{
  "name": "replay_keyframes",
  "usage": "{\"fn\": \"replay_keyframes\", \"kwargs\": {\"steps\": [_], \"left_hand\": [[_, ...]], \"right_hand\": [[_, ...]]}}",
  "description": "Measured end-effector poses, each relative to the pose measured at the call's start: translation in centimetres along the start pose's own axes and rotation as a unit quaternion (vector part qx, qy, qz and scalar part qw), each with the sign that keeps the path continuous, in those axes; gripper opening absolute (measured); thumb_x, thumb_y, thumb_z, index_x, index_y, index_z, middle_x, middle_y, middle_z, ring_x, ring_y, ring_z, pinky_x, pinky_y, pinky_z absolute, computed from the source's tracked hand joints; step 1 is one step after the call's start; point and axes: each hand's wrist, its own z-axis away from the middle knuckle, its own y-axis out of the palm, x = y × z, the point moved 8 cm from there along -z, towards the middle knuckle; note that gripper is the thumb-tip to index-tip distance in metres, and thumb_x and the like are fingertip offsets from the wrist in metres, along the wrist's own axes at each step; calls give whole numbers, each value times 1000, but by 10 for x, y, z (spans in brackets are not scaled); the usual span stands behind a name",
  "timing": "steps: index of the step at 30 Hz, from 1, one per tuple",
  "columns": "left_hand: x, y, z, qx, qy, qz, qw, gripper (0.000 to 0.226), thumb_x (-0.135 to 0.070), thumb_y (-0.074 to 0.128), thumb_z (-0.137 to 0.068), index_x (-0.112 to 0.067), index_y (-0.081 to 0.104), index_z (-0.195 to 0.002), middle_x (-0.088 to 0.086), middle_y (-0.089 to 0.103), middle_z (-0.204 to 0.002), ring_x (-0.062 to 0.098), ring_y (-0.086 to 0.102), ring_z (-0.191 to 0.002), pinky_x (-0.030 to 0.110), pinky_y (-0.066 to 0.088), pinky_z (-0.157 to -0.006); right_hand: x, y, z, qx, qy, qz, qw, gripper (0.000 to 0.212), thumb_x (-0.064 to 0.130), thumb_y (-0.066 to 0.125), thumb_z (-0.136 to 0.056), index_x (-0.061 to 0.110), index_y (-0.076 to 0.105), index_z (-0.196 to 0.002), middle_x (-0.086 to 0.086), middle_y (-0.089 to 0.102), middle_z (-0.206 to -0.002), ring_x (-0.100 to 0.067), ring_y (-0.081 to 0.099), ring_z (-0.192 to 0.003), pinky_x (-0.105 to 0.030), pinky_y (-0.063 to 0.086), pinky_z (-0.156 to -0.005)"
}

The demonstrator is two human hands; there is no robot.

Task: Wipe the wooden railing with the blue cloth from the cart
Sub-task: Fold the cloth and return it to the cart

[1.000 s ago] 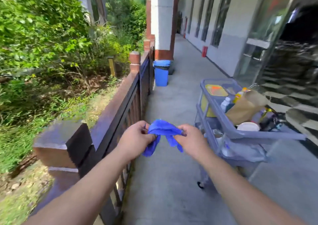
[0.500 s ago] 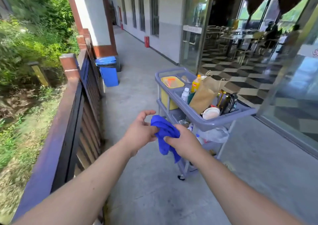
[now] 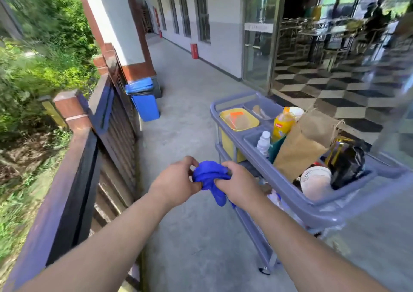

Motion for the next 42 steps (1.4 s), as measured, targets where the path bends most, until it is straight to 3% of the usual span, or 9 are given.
{"fn": "replay_keyframes", "kwargs": {"steps": [4, 10, 13, 17, 24, 27, 31, 35, 42], "left_hand": [[14, -6, -86, -3, 10, -34, 999, 43, -45, 76, -77, -33, 59, -115, -9, 61, -111, 9, 58, -71, 25, 40, -59], [35, 3, -208, 18, 53, -36, 998, 45, -42, 75, -77, -32, 60, -118, -7, 63, -113, 17, 64, -88, 33, 51, -77], [42, 14, -271, 53, 95, -15, 994, 46, -36, 74, -78, -31, 57, -121, -4, 65, -112, 18, 66, -89, 34, 53, -79], [36, 29, -348, 91, 159, 6, 983, 44, -31, 74, -80, -27, 58, -122, -2, 65, -117, 21, 66, -92, 33, 52, -80], [-10, 80, -450, 149, 265, 5, 953, 46, -33, 74, -79, -27, 57, -121, 1, 69, -109, 23, 65, -94, 33, 51, -78], [-33, 117, -488, 166, 305, -16, 938, 49, -37, 71, -79, -32, 50, -122, 0, 68, -116, 25, 65, -99, 40, 54, -84], [-51, 169, -539, 174, 349, -82, 917, 57, -36, 67, -80, -42, 37, -129, 0, 68, -118, 28, 65, -101, 41, 54, -80], [-57, 226, -593, 213, 351, -151, 899, 57, -34, 66, -81, -35, 41, -132, 2, 67, -121, 31, 66, -101, 40, 52, -76], [-67, 292, -632, 344, 383, -249, 821, 53, -47, 72, -69, -29, 55, -116, 0, 58, -115, 24, 60, -99, 33, 46, -76]], "right_hand": [[5, 4, -78, -2, 5, -14, 1000, 12, 23, 62, -83, 31, 62, -91, 2, 70, -76, -14, 60, -62, -18, 41, -42], [-5, 13, -185, -29, 43, -13, 999, 18, 25, 62, -81, 42, 60, -88, 9, 69, -78, -3, 62, -62, -21, 46, -50], [-12, 11, -238, -58, 62, 0, 996, 13, 30, 60, -78, 38, 61, -88, 6, 70, -79, -13, 65, -70, -34, 51, -62], [-23, -1, -288, -105, 95, 17, 990, 18, 25, 63, -81, 41, 60, -88, 8, 71, -79, -7, 65, -70, -32, 49, -62], [-61, -46, -347, -184, 173, 61, 966, 17, 19, 63, -80, 29, 60, -94, 3, 71, -83, -19, 65, -79, -38, 52, -69], [-91, -65, -373, -214, 204, 76, 952, 21, 20, 64, -80, 34, 57, -94, 4, 70, -88, -21, 64, -84, -34, 47, -68], [-139, -74, -418, -232, 221, 114, 940, 30, 22, 65, -82, 24, 61, -112, -7, 73, -102, -31, 65, -95, -40, 52, -77], [-194, -67, -467, -188, 244, 162, 938, 38, 26, 63, -85, 20, 54, -121, -15, 67, -114, -39, 64, -100, -43, 53, -79], [-239, -48, -501, -55, 277, 267, 921, 45, 32, 67, -87, 17, 50, -127, -14, 52, -131, -41, 59, -111, -47, 52, -90]]}}
